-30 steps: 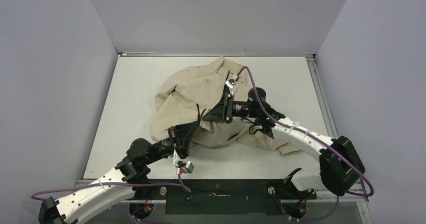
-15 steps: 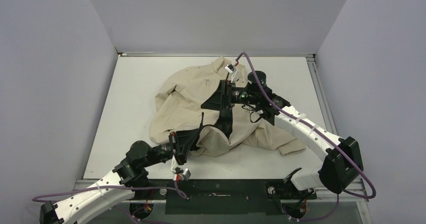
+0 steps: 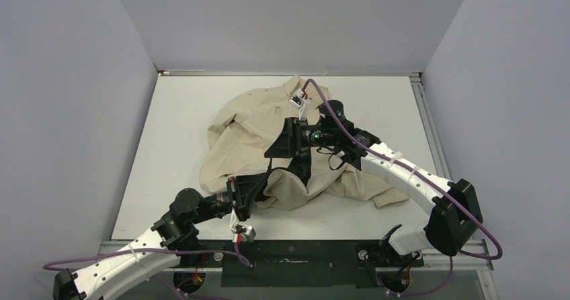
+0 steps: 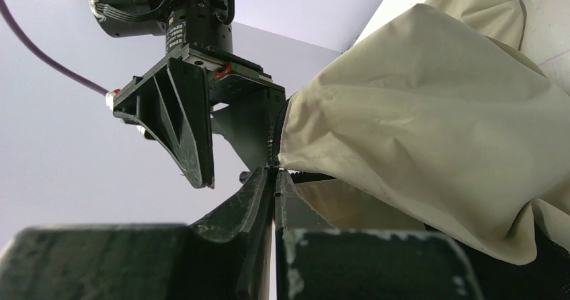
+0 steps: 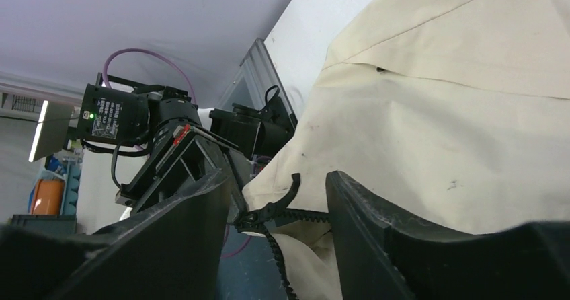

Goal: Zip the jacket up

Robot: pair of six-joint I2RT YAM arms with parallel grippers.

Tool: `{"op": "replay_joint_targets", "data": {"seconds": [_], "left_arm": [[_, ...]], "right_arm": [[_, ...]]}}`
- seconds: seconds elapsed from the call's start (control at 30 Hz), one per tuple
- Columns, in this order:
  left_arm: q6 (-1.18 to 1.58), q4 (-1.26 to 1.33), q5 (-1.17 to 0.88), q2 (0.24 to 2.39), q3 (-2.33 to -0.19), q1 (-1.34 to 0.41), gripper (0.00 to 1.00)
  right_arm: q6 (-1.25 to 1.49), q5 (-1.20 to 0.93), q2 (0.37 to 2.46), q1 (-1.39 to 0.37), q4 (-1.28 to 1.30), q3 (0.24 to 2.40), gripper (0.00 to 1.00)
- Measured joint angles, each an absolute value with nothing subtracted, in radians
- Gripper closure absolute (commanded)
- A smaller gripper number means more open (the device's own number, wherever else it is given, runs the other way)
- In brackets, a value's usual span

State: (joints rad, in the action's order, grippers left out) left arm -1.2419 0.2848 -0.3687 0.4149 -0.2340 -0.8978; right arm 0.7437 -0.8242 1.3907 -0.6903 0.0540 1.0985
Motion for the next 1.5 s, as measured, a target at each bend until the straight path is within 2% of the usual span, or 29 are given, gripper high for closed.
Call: {"op": "replay_joint_targets", "data": {"seconds": [0.13, 0.2, 0.27, 0.83, 0.93, 1.0, 1.13, 1.27, 1.5], "left_arm": [[-1.243, 0.284, -0.368, 0.418, -0.234, -0.898, 1.00], [-1.243, 0.284, -0.368, 0.418, -0.234, -0.898, 1.00], [-1.246, 0.284, -0.368, 0.418, -0.234, -0.898, 1.00], [-1.274, 0.266, -0.352, 0.441, -0.234, -0.898, 1.00], [-1.271, 0.260, -0.350, 0.442, -0.234, -0.898, 0.85], [-1.262, 0.253, -0.347, 0.442, -0.235, -0.898, 0.68], [-1.228, 0.240, -0.319, 0.443, -0.244, -0.902, 0.54], [-1.172, 0.220, -0.273, 0.470, -0.263, -0.902, 0.50], [-1.129, 0.223, -0.208, 0.548, -0.294, -0.903, 0.51]], "right_arm": [[0.749, -0.818, 1.402, -0.731, 0.054, 1.098, 0.71], [0.751, -0.814, 1.409, -0.747, 0.054, 1.098, 0.86], [0.752, -0.809, 1.412, -0.759, 0.054, 1.098, 0.94], [0.665, -0.785, 1.414, -0.728, 0.150, 1.098, 0.95], [0.655, -0.786, 1.414, -0.728, 0.150, 1.098, 0.95], [0.640, -0.767, 1.414, -0.726, 0.149, 1.099, 0.95], [0.628, -0.731, 1.414, -0.698, 0.144, 1.099, 0.95], [0.631, -0.722, 1.414, -0.693, 0.131, 1.099, 0.95], [0.643, -0.731, 1.414, -0.694, 0.104, 1.098, 0.95]]}}
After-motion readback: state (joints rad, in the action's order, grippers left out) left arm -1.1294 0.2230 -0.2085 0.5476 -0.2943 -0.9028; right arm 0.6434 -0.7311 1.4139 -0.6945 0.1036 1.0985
